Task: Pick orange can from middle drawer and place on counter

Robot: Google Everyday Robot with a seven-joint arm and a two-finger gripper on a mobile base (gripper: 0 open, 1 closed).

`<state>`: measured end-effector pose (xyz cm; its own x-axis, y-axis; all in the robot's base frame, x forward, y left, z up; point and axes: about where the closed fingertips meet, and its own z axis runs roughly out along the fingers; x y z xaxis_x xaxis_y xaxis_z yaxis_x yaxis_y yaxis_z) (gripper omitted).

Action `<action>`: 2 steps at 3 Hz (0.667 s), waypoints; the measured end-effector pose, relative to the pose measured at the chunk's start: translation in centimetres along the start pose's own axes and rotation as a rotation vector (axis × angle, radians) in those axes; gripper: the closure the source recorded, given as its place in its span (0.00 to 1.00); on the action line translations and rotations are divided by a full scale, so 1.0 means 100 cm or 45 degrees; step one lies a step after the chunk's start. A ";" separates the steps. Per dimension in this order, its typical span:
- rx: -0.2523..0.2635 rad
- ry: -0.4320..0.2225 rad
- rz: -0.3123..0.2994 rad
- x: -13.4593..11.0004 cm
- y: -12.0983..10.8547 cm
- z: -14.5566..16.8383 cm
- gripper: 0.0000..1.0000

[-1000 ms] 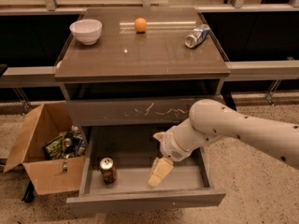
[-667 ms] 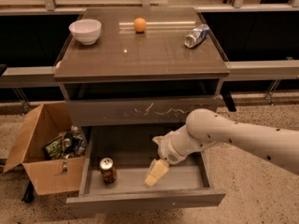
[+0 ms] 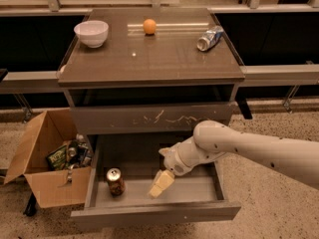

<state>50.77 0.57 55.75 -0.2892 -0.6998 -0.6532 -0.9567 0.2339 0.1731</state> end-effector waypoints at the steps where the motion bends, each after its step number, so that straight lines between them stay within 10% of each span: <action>1: -0.018 -0.014 -0.022 -0.001 -0.005 0.016 0.00; 2: -0.019 -0.040 -0.105 -0.020 -0.023 0.056 0.00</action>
Offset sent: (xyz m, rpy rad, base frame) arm 0.0501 0.0707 -0.0472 0.0306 -0.0990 0.0928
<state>53.69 5.20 52.53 -0.2088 -0.6944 -0.6886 -0.9776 0.1664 0.1287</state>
